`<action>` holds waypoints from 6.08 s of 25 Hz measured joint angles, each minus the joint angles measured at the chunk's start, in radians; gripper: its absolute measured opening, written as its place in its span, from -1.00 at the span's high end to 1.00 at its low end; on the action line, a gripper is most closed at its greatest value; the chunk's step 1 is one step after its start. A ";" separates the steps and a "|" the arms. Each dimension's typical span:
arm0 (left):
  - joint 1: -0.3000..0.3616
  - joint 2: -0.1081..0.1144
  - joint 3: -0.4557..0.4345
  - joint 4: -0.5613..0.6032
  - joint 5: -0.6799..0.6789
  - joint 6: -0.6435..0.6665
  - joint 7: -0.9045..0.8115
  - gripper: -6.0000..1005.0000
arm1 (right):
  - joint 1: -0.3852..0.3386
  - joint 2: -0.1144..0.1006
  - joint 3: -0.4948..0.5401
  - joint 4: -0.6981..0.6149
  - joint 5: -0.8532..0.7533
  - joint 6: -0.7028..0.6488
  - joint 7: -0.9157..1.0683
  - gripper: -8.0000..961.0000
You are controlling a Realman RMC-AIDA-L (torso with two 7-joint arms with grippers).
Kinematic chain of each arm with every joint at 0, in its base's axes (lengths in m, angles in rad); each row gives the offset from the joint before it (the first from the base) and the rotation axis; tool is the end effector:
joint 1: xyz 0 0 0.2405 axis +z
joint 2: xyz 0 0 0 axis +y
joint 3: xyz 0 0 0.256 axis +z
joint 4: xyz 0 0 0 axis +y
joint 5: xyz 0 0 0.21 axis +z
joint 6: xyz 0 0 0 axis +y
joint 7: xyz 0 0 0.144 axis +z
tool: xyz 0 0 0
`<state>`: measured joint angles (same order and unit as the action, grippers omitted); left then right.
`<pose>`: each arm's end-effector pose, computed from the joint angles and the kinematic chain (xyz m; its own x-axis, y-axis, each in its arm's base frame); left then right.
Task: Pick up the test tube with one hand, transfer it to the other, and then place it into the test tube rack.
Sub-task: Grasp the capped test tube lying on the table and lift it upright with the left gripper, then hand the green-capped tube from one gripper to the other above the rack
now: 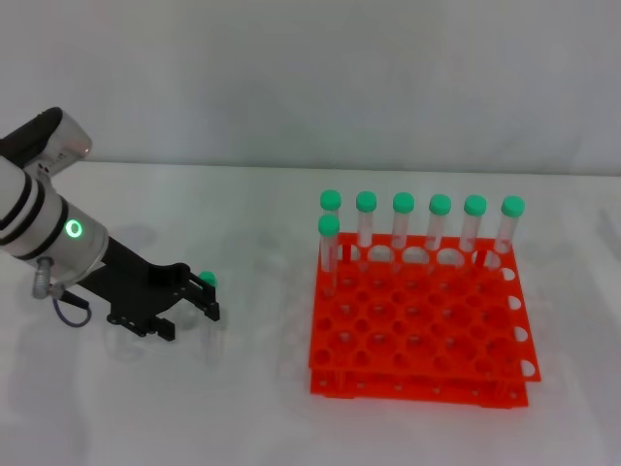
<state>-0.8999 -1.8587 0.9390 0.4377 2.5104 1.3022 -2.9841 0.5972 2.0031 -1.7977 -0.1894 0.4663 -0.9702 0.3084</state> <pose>-0.2634 0.4145 0.0292 -0.0958 0.9755 0.1980 0.9464 0.1509 -0.2856 0.3038 0.4086 0.0365 0.6392 0.0707 -0.7658 -0.7582 -0.1087 -0.6429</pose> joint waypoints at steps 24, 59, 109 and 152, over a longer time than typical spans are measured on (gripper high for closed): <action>0.009 -0.020 0.001 -0.037 -0.036 -0.061 0.059 -0.08 | 0.024 0.005 0.011 0.007 0.010 0.002 -0.011 -0.82; 0.035 -0.044 -0.002 -0.034 -0.036 -0.073 0.079 0.54 | 0.029 0.003 0.038 0.007 0.011 0.013 -0.012 -0.81; 0.316 -0.161 -0.173 -0.004 -1.194 0.046 1.749 0.59 | -0.103 -0.085 -0.101 0.005 -0.185 -0.174 0.579 -0.81; 0.167 -0.232 0.132 -0.214 -1.215 -0.049 2.105 0.59 | 0.069 -0.121 -0.108 -0.007 -0.742 -0.447 0.723 -0.65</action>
<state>-0.7330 -2.0908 1.0706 0.2236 1.2955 1.2534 -0.8796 0.6659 1.8822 -1.9058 -0.1960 -0.2754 -1.4172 1.0316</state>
